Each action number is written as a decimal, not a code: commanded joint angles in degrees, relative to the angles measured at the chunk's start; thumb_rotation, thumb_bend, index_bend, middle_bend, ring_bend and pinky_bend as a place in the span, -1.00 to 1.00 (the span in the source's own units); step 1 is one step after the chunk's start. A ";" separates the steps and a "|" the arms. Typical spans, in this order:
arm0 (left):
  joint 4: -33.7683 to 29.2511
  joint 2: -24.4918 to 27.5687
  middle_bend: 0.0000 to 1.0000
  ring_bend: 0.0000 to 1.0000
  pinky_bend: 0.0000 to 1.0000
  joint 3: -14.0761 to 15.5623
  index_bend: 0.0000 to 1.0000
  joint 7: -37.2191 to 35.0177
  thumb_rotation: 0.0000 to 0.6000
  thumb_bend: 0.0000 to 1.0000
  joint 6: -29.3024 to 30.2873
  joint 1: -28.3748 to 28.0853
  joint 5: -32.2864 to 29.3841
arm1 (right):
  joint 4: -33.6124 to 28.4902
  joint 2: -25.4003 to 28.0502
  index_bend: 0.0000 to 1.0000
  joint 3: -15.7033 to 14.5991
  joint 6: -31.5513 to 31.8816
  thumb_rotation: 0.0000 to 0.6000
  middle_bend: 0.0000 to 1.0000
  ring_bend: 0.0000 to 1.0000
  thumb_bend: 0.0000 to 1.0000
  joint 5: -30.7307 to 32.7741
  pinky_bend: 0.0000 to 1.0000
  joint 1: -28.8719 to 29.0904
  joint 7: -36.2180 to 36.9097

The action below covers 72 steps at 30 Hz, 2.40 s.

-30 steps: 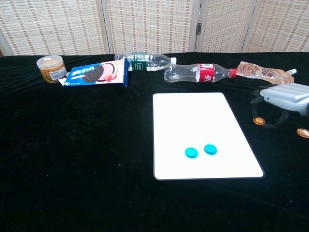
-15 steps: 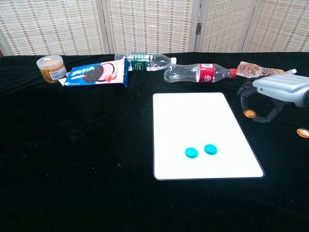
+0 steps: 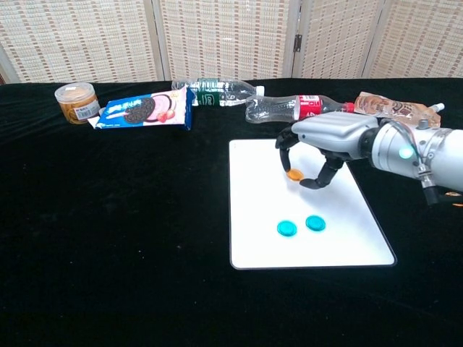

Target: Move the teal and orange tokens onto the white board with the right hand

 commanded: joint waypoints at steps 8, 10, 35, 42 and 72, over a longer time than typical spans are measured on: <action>0.92 -0.35 -1.00 -1.00 -1.00 0.04 -1.00 -0.66 1.00 -0.75 -0.12 0.18 -0.23 | 1.89 -3.22 -0.02 0.04 -0.49 1.00 -0.65 -0.94 -0.13 3.54 -1.00 2.97 -3.37; 1.08 -0.44 -1.00 -1.00 -1.00 0.04 -1.00 -0.83 1.00 -0.75 -0.17 0.20 -0.28 | 2.24 -3.58 -0.06 -0.23 -0.41 1.00 -0.66 -0.94 -0.13 4.06 -1.00 3.37 -4.13; 1.81 -1.16 -1.00 -1.00 -1.00 -0.36 -1.00 -1.57 1.00 -0.75 -1.11 -0.72 0.17 | -8.64 14.82 -0.36 -6.82 17.34 1.00 -0.69 -0.92 -0.13 -1.10 -1.00 -12.82 5.85; 1.29 -1.14 -1.00 -1.00 -1.00 -0.55 -1.00 -1.09 1.00 -0.75 -1.11 -1.16 0.61 | -5.34 16.26 -0.35 -10.23 19.46 1.00 -0.68 -0.92 -0.13 -2.71 -1.00 -19.15 12.40; -0.27 -0.49 -1.00 -1.00 -1.00 -0.06 -1.00 0.04 1.00 -0.75 -0.24 -0.77 0.98 | 11.89 7.30 -0.21 -8.45 11.74 1.00 -0.66 -0.92 -0.13 -5.82 -1.00 -21.67 20.86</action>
